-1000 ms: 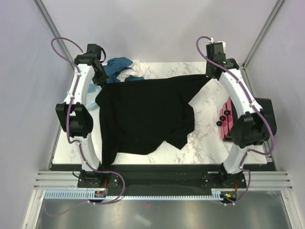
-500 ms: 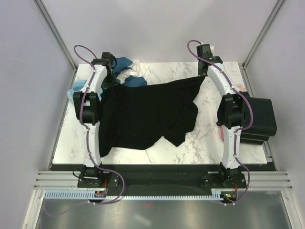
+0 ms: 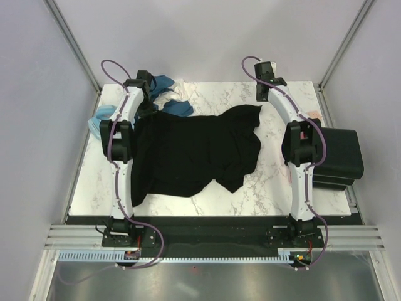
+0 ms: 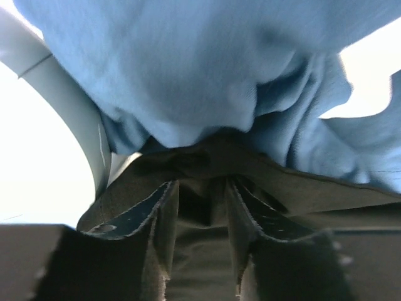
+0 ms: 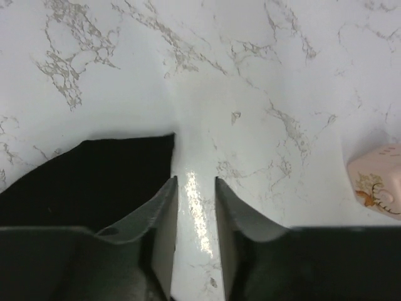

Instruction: Fold and stack the t-shirts

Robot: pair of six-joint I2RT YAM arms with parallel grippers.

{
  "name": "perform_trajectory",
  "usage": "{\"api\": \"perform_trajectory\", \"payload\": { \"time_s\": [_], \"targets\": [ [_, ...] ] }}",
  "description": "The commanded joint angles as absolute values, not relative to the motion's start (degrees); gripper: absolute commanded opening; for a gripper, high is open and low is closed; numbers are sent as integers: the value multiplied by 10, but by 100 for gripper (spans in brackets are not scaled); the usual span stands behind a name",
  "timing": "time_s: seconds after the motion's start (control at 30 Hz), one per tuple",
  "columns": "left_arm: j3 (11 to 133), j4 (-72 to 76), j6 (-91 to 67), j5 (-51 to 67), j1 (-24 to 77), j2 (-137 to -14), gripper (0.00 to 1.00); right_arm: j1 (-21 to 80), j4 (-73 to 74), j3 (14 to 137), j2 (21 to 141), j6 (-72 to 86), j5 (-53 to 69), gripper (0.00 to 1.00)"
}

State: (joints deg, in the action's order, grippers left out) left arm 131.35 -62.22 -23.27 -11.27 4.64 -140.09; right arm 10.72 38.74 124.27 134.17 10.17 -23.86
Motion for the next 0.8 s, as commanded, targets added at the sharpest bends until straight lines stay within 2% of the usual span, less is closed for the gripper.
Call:
{"api": "perform_trajectory", "payload": {
  "time_s": [0.0,0.13,0.27,0.4,0.47,0.6,0.63,0.77],
  "targets": [
    [1286,-584,-243,-155,56,-1327,46,111,350,1258,1275,94,-244,40],
    [1288,-577,-252,-184,61,-1284,46,111,355,1261,1229,92,-226,40],
    [1267,-575,-257,-181,74,-1207,49,112,368,1227,1132,114,-179,40],
    [1190,-577,-246,-135,100,-1117,49,120,426,1160,1057,134,-100,41],
    [1102,-575,-240,-93,111,-1065,48,130,472,1123,1008,141,-49,38],
    [927,-566,-235,-3,111,-932,48,166,487,939,884,160,31,38],
    [859,-561,-231,-3,112,-882,48,189,488,909,858,171,39,39],
    [729,-554,-229,-3,112,-782,49,250,504,780,755,226,72,38]
  ]
}}
